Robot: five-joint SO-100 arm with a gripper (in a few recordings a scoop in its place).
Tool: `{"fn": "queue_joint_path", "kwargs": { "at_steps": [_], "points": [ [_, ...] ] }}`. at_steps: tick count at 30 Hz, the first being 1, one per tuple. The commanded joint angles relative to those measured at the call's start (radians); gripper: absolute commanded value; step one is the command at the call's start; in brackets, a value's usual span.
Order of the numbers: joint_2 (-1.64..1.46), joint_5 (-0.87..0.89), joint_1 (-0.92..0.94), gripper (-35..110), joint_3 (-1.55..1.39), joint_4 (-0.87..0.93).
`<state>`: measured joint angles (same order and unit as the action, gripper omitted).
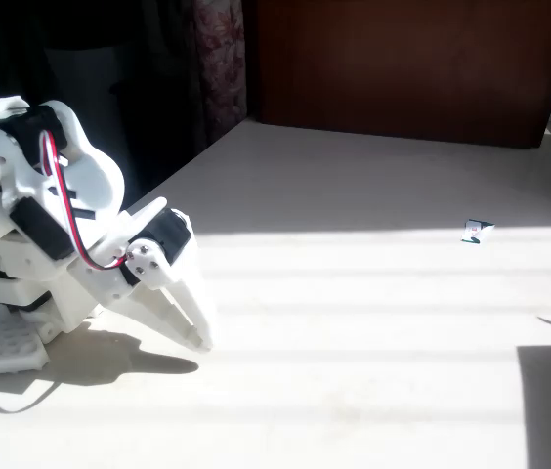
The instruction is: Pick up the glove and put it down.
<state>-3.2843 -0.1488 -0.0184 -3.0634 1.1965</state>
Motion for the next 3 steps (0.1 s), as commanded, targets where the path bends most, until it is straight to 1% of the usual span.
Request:
{"fn": "queue_joint_path", "kwargs": {
  "at_steps": [1, 3],
  "points": [
    [-0.006, -0.003, 0.014, 0, 0.046, 0.003],
    [-0.006, -0.003, 0.014, 0, 0.046, 0.003]
  ]
}}
